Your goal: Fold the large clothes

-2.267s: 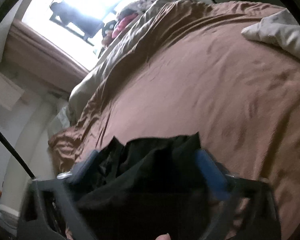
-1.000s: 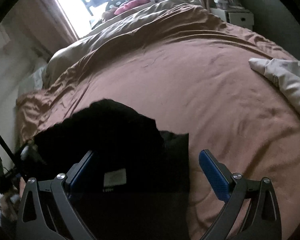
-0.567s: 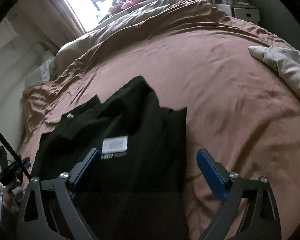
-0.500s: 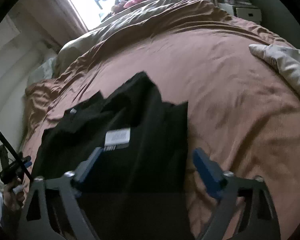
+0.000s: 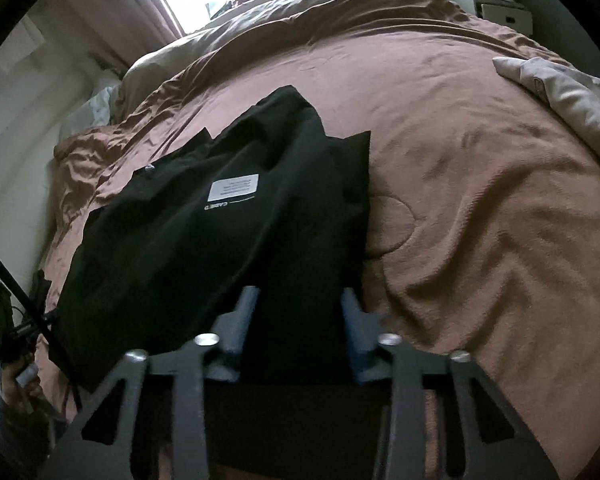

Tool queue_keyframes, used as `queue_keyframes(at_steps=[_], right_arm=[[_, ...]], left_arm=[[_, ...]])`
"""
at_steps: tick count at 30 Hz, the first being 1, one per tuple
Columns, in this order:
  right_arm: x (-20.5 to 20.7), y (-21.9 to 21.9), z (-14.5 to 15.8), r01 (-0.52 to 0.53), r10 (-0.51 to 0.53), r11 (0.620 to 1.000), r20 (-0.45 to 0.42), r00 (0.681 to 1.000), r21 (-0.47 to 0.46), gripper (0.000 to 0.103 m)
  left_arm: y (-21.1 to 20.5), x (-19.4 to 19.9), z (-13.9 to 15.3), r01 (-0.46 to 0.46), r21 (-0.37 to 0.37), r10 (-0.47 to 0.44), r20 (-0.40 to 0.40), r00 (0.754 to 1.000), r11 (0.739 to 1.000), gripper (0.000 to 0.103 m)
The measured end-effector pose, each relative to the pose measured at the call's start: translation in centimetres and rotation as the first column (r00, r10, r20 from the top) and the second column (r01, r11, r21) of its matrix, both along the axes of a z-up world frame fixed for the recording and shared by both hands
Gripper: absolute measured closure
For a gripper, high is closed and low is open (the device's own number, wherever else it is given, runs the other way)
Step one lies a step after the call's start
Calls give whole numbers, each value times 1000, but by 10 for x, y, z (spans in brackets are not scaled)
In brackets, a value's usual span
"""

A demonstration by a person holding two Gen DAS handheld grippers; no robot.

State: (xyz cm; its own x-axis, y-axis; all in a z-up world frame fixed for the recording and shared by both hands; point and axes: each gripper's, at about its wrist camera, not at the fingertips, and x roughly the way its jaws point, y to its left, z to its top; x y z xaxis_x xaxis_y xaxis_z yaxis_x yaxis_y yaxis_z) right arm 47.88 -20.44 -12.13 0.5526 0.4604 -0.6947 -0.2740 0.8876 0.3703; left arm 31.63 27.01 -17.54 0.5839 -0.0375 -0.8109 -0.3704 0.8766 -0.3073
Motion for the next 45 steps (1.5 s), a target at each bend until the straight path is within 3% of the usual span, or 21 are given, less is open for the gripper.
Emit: queue_keyframes(at_steps=[1, 4, 10, 15, 17, 20, 21, 22, 23, 24, 30, 35, 45], right_arm=[[0, -2, 0, 1, -1, 1000, 4, 1000, 13, 93], [-4, -10, 1, 8, -10, 999, 25, 1000, 47, 100], [-12, -17, -8, 44, -45, 998, 20, 999, 54, 101], [-15, -10, 3, 53, -53, 998, 11, 999, 19, 99], [-16, -9, 9, 69, -69, 998, 6, 998, -2, 95], [-25, -6, 24, 94, -93, 995, 40, 995, -23, 87], [-27, -6, 29, 92, -90, 996, 54, 994, -21, 70], [-32, -4, 34, 86, -84, 996, 70, 994, -13, 41], [-35, -3, 38, 77, -77, 997, 84, 994, -3, 30], [-42, 0, 44, 67, -67, 998, 105, 992, 8, 26], [-71, 35, 63, -10, 13, 1000, 181, 983, -16, 26], [-81, 67, 58, -75, 76, 997, 161, 984, -16, 26], [-99, 146, 49, -254, 264, 963, 121, 957, -92, 26]], left_arm=[[-1, 1, 0, -1, 1, 1, 3, 1000, 1000, 98], [-1, 7, 4, -10, 9, 10, 17, 1000, 1000, 100], [-1, 23, 6, -14, 1, 14, 24, 1000, 1000, 100], [5, 17, -1, -37, -29, 37, -3, 999, 999, 98], [10, 9, -2, -51, -60, 50, -2, 999, 997, 88], [17, -7, -2, -80, -106, 82, 6, 997, 991, 53], [20, -16, -1, -90, -125, 94, 26, 995, 988, 46], [20, -22, -1, -94, -137, 99, 36, 994, 986, 44], [21, -29, -1, -96, -152, 103, 43, 994, 984, 42], [21, -35, -2, -97, -170, 106, 44, 993, 981, 42], [21, -59, -18, -102, -301, 121, 46, 992, 948, 42], [19, -65, -29, -103, -383, 130, 45, 990, 918, 42], [16, -72, -32, -111, -412, 135, 29, 990, 904, 42]])
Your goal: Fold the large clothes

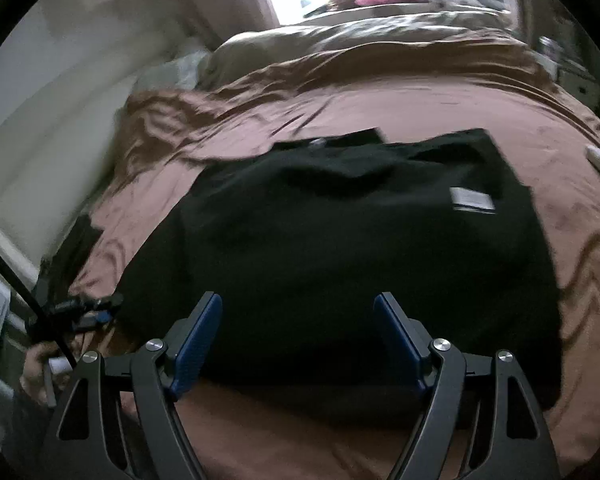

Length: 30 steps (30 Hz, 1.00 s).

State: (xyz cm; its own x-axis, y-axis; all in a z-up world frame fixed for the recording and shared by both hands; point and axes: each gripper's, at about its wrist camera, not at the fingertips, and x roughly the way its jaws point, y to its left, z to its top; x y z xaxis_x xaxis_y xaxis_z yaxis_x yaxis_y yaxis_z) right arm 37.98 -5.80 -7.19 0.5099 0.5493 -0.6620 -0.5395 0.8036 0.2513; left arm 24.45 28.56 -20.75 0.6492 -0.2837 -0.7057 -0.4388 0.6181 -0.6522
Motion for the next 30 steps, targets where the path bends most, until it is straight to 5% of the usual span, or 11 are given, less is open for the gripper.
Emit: queue_keyframes(at_steps=[10, 18, 22, 30], right_arm=[[3, 61, -27, -109, 102, 990, -82, 991, -84, 54], [16, 89, -46, -118, 99, 977, -114, 989, -179, 60], [32, 102, -50, -94, 71, 976, -120, 990, -195, 75], [68, 119, -58, -26, 3, 976, -104, 995, -217, 77]], left_arm=[[1, 5, -5, -40, -69, 44, 57, 997, 997, 36], [-1, 5, -3, -58, -56, 61, 45, 997, 997, 77], [-5, 3, 4, -65, -38, 67, 56, 996, 997, 82], [-8, -1, 5, -97, -45, 100, 70, 993, 994, 84]])
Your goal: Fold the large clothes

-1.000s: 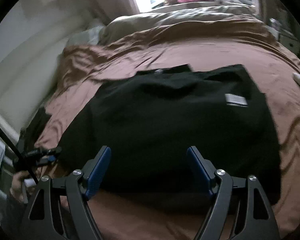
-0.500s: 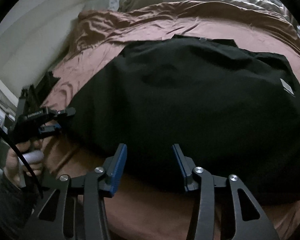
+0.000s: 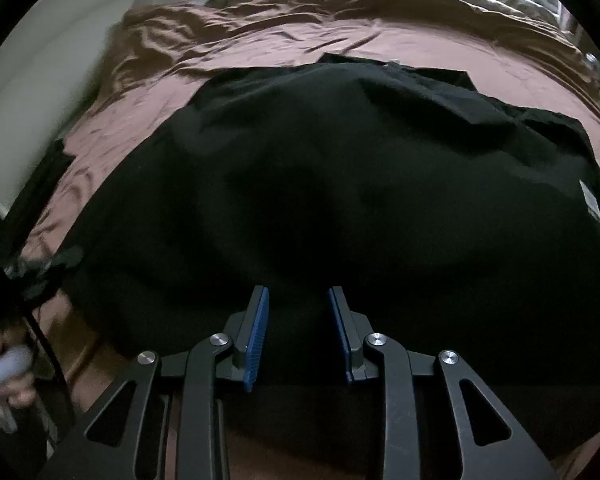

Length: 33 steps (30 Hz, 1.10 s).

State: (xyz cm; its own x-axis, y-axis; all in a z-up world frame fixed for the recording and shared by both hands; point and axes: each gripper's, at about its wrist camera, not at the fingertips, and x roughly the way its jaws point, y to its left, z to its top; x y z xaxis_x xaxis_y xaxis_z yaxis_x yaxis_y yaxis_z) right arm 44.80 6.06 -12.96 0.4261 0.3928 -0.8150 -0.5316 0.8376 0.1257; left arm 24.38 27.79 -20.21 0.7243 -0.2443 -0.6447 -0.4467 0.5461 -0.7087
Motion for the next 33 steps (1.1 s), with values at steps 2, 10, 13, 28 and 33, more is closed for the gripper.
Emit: queue_keyframes(at_steps=[2, 10, 13, 28, 33], right_arm=[[15, 3, -1, 45, -45, 999, 11, 999, -2, 79], [69, 2, 0, 194, -195, 981, 19, 981, 23, 83], [89, 3, -3, 247, -247, 969, 10, 969, 27, 83], [158, 24, -3, 195, -194, 981, -43, 980, 12, 83], [114, 8, 13, 118, -119, 993, 15, 993, 23, 83]], left_arm=[[0, -1, 0, -5, -4, 5, 3, 1000, 1000, 84], [0, -2, 0, -15, -2, 15, 1, 1000, 1000, 84], [0, -3, -1, -21, -10, 21, 1, 1000, 1000, 84], [-1, -4, -1, -57, -41, 57, -8, 998, 998, 86], [-1, -6, 6, -59, -61, 61, 24, 998, 996, 89]])
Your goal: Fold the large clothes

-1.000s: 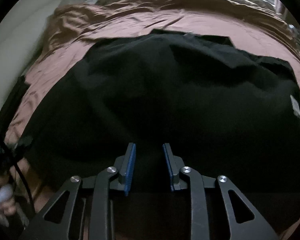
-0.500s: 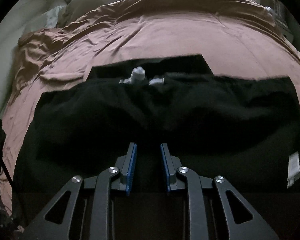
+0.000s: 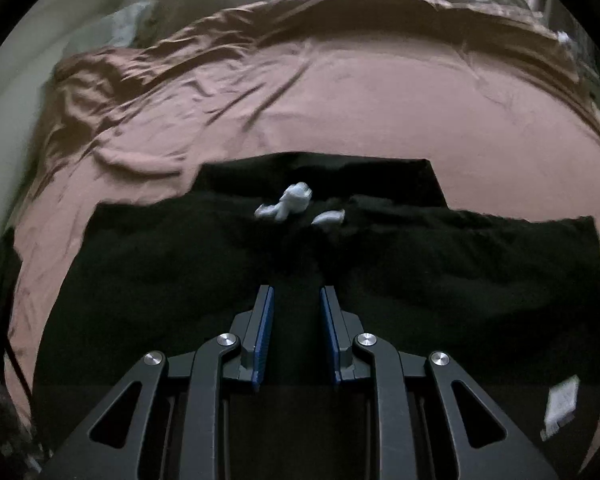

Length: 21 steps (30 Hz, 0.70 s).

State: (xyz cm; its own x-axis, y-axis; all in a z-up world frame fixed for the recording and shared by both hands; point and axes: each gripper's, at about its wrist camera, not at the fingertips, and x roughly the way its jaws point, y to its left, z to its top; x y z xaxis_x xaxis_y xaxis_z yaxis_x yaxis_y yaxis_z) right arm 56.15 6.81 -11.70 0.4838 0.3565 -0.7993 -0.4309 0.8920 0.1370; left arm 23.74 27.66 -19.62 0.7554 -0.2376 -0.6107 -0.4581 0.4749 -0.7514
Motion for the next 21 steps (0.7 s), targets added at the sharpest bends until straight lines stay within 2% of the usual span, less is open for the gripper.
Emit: queue_keyframes(at_steps=[4, 11, 21], right_arm=[[-46, -16, -3, -58, 58, 998, 9, 998, 11, 83], [-91, -37, -24, -111, 115, 992, -63, 991, 66, 84], [-145, -65, -53, -104, 116, 985, -86, 989, 137, 85]], left_arm=[[-2, -1, 13, 3, -13, -2, 44, 999, 1000, 91], [-11, 6, 47, 34, 2, -34, 134, 990, 999, 93], [-48, 31, 108, 140, 113, -162, 222, 962, 984, 93]])
